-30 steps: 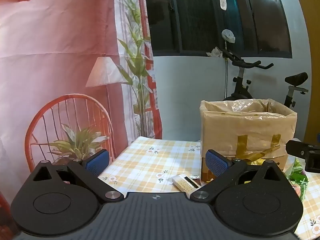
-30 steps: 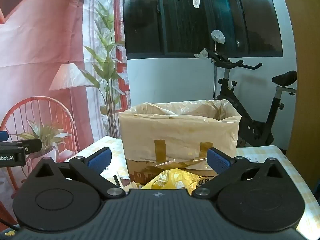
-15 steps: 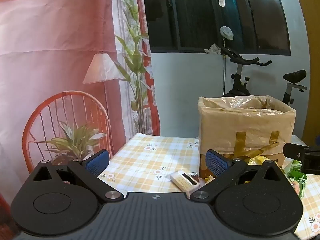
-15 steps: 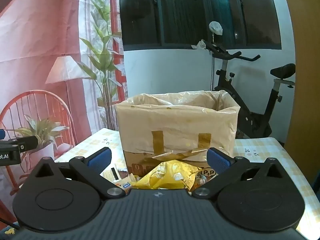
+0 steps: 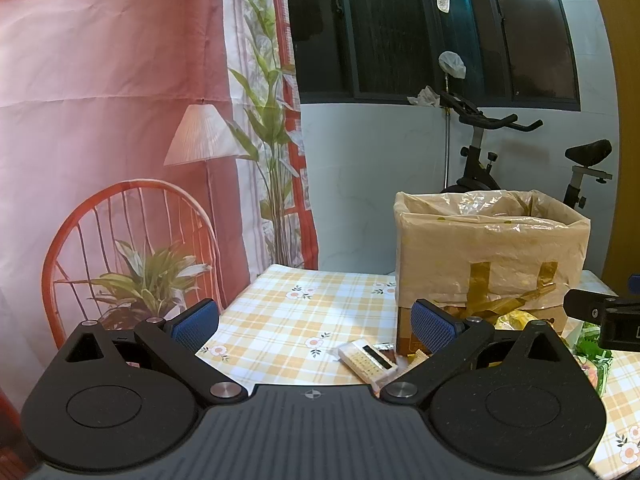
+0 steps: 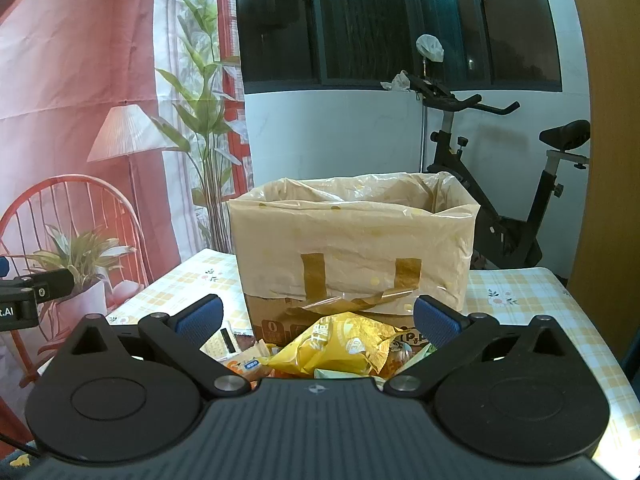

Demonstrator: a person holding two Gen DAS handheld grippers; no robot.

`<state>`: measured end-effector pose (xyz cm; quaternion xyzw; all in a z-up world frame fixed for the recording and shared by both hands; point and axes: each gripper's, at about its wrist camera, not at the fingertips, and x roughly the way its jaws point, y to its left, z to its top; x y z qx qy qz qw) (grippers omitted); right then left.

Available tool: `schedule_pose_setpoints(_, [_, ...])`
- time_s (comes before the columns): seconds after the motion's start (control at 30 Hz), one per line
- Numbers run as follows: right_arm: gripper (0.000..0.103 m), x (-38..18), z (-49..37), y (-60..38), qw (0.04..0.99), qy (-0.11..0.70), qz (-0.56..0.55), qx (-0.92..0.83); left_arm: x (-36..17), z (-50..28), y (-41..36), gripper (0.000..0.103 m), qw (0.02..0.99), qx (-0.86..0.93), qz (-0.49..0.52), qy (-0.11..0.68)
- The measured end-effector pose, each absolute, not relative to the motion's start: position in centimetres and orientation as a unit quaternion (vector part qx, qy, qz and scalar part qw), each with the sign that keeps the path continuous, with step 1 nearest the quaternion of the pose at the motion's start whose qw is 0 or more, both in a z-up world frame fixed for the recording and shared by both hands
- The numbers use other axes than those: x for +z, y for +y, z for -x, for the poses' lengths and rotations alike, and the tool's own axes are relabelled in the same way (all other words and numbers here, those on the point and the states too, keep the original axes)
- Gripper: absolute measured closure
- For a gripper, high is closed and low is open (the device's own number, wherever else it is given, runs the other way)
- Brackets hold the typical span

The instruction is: Organize snacks

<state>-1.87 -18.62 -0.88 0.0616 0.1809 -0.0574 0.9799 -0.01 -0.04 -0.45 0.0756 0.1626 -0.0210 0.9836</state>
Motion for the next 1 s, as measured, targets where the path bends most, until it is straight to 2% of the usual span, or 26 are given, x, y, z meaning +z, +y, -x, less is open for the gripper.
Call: schedule_pose_setpoints(1.0, [0.0, -0.83, 1.88, -18.52, 0.98, 0.181, -0.062, -0.058, -0.68, 0.01, -0.09, 0.0, 0.983, -0.025, -0.067, 0.169])
